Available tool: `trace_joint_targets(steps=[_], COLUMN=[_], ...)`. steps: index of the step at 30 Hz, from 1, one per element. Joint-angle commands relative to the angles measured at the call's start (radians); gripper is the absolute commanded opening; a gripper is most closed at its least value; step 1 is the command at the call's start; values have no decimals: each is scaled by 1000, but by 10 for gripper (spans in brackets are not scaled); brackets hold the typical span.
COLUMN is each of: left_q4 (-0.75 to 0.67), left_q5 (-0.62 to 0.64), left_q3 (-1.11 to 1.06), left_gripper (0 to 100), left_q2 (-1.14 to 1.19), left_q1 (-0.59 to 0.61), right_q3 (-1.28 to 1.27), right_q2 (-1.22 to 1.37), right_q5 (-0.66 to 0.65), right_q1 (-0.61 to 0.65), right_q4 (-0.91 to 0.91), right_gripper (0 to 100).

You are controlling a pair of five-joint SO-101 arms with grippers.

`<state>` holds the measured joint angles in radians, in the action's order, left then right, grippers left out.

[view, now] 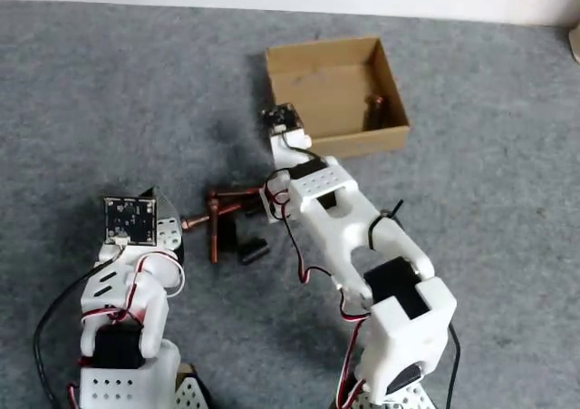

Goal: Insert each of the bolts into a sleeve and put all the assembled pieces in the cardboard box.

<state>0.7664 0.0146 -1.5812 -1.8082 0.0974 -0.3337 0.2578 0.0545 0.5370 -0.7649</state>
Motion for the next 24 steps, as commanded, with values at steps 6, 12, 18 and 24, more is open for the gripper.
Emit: trace_joint_targets(steps=[6,12,18,24], left_q4=[-25,-25,-25,-25], left_q5=[3,3,3,3], left_q3=[31,31,30,30], left_gripper=[11,11,11,11], left_q2=[4,4,4,4], left_q1=[-16,-16,-16,-16], right_q3=[18,19,18,16], right_q2=[16,94,87,79], right_q5=[17,17,17,17], right_q1=[8,5,8,8], right_q4=[39,36,35,21], right_gripper=[30,13,5,5])
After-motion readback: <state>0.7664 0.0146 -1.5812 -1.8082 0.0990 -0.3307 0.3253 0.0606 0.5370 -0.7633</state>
